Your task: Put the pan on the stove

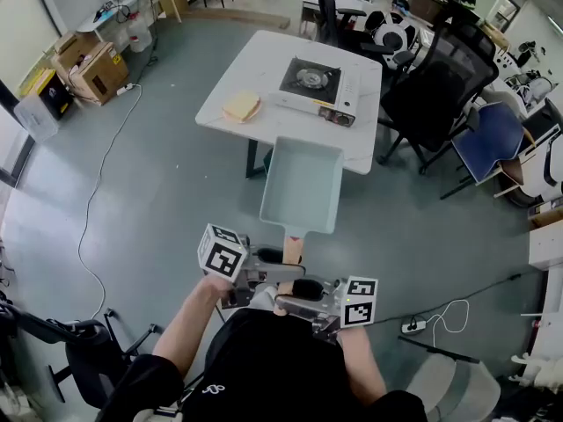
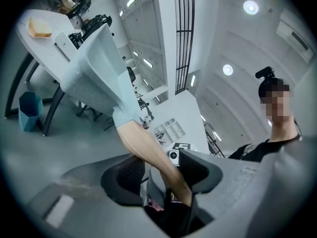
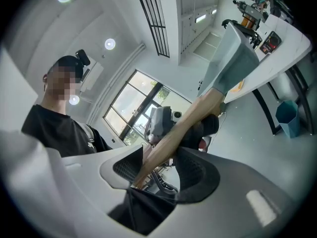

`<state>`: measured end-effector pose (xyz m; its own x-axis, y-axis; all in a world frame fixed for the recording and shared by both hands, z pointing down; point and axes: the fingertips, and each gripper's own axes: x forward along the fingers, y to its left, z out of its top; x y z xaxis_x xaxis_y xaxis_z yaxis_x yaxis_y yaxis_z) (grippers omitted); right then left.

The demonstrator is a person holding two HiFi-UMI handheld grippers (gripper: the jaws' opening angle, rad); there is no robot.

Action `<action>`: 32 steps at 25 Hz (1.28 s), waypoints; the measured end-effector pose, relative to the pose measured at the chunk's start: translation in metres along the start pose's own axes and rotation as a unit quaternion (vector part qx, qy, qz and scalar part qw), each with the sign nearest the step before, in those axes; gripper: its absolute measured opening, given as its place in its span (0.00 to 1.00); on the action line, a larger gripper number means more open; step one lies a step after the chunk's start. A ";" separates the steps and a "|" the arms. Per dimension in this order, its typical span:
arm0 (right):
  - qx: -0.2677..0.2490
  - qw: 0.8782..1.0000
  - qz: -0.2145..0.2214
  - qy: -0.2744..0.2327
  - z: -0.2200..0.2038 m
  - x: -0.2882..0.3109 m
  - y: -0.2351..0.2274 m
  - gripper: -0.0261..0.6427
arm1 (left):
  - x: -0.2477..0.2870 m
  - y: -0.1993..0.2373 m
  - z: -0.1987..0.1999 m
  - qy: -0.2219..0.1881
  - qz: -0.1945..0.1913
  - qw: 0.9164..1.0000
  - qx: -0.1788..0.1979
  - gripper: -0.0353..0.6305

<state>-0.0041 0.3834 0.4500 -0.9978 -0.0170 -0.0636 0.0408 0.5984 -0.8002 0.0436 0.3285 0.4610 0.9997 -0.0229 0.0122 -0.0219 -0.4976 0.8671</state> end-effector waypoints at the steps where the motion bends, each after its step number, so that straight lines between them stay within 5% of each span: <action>1: 0.000 1.000 -0.001 0.000 -0.001 0.001 0.000 0.36 | -0.001 0.000 -0.001 0.001 0.000 1.000 0.000 0.38; 18: -0.002 1.000 -0.017 -0.004 -0.010 0.009 0.000 0.36 | -0.007 0.000 -0.011 0.017 0.002 1.000 -0.002 0.38; 32: 0.010 1.000 -0.002 0.005 0.031 0.011 -0.038 0.36 | -0.009 0.036 0.035 0.000 0.015 1.000 -0.013 0.38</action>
<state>-0.0147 0.3354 0.4614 -0.9984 -0.0113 -0.0549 0.0381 0.5829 -0.8117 0.0331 0.2806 0.4751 0.9986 -0.0371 0.0388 -0.0518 -0.4749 0.8785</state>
